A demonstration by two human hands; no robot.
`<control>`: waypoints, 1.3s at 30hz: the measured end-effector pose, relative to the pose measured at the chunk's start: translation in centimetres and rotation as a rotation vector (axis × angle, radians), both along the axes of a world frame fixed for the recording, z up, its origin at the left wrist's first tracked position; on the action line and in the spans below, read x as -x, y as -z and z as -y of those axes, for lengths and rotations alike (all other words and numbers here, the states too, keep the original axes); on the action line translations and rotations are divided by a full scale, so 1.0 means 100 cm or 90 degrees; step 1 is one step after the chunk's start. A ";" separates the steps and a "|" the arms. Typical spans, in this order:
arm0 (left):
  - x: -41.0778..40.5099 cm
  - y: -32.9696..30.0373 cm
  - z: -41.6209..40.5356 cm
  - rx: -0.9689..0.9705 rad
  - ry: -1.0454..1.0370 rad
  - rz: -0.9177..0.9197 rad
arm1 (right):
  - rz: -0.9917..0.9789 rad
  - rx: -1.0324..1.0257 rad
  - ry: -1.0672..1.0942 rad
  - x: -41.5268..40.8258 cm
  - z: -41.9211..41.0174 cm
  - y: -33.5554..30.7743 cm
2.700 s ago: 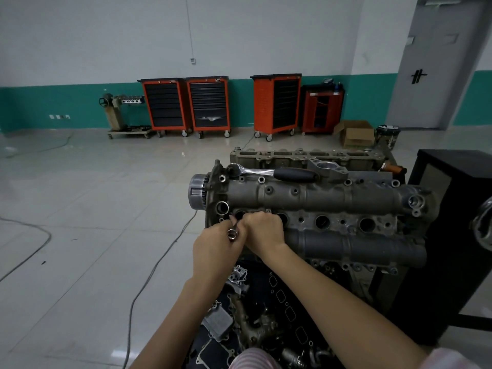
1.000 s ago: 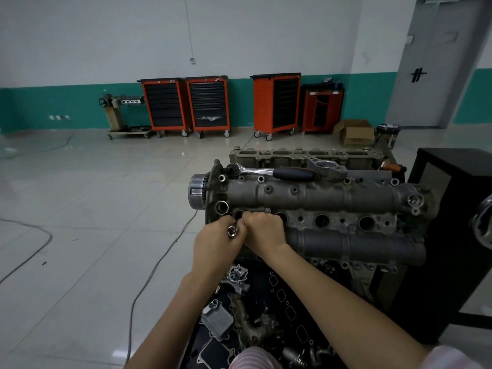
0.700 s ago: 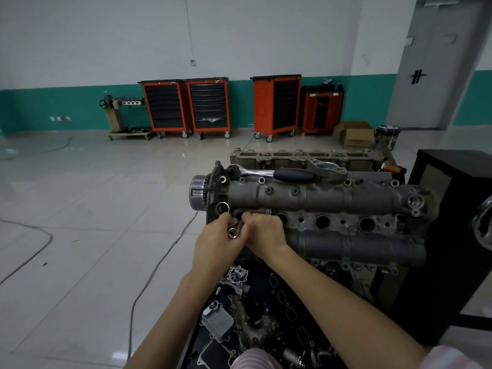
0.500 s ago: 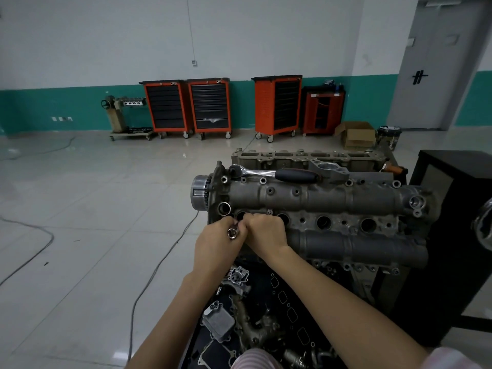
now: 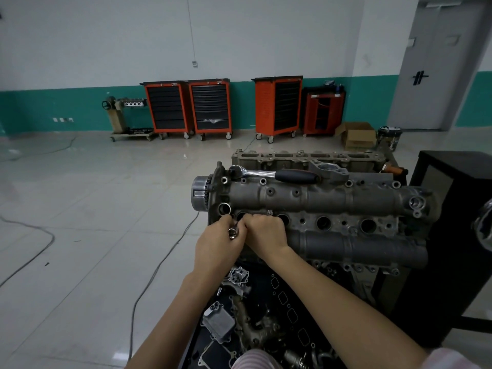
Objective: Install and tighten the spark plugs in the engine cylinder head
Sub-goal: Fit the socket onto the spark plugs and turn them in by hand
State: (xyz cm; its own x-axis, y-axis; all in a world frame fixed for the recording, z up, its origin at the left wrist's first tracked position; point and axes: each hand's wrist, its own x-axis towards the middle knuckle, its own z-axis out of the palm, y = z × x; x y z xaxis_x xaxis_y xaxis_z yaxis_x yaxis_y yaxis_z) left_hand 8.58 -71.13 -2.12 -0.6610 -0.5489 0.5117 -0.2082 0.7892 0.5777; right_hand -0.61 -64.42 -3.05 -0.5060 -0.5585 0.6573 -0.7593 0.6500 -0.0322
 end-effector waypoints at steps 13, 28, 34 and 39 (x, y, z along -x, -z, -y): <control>0.001 -0.006 0.007 -0.006 0.143 0.016 | 0.047 -0.022 -0.074 0.008 0.000 0.006; -0.002 -0.013 0.012 0.155 0.068 0.124 | 0.041 -0.053 -0.044 0.005 -0.001 0.004; -0.005 -0.008 0.004 0.086 0.005 0.094 | -0.039 -0.006 0.016 -0.005 -0.002 -0.004; -0.004 -0.012 0.010 0.172 0.023 0.130 | 0.010 0.019 0.006 -0.005 -0.002 -0.001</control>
